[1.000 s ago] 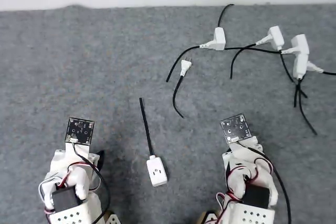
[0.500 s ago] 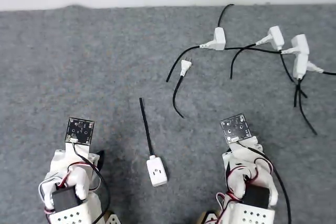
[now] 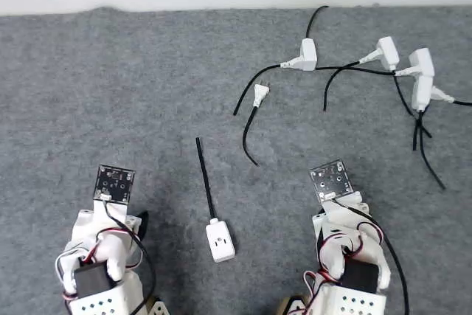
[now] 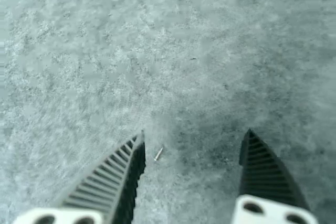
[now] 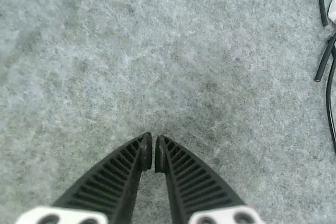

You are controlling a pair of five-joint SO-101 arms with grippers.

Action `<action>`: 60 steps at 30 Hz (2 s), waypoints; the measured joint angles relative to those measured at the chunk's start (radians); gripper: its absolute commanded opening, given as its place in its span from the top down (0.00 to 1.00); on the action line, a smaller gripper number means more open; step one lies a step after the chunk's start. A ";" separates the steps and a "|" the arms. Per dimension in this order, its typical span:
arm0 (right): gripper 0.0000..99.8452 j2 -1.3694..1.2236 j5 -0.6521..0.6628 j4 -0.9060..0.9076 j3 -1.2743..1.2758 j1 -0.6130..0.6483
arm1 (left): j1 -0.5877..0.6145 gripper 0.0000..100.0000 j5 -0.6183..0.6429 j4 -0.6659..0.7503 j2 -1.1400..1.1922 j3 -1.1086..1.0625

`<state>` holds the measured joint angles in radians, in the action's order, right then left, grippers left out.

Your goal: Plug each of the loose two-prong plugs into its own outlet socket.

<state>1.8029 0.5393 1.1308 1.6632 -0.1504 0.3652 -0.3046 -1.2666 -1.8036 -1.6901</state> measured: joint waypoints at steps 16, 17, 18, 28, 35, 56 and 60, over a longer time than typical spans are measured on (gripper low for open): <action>0.99 0.000 0.000 0.014 0.000 -0.026 | 0.017 0.71 0.000 0.150 0.000 0.003; 0.99 0.000 0.000 0.020 0.000 -0.026 | 0.035 0.71 0.000 0.157 0.000 0.020; 0.99 0.000 0.000 0.023 0.000 -0.026 | 0.058 0.71 0.000 0.157 0.000 0.048; 0.99 0.000 0.000 0.026 0.000 -0.064 | 0.169 0.71 0.000 0.255 0.000 0.488; 0.99 0.000 0.000 -0.066 0.000 -0.183 | 0.020 0.71 0.175 0.307 0.000 0.681; 0.98 0.000 0.000 -0.075 0.000 -0.213 | -0.184 0.71 0.261 0.259 1.467 1.257; 0.95 0.000 0.000 -0.064 0.000 -0.161 | -0.206 0.71 0.311 0.359 1.475 1.165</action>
<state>1.8029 0.5393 1.0664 1.6632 -0.3115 0.1596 0.0069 -0.9076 -0.3291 -0.5255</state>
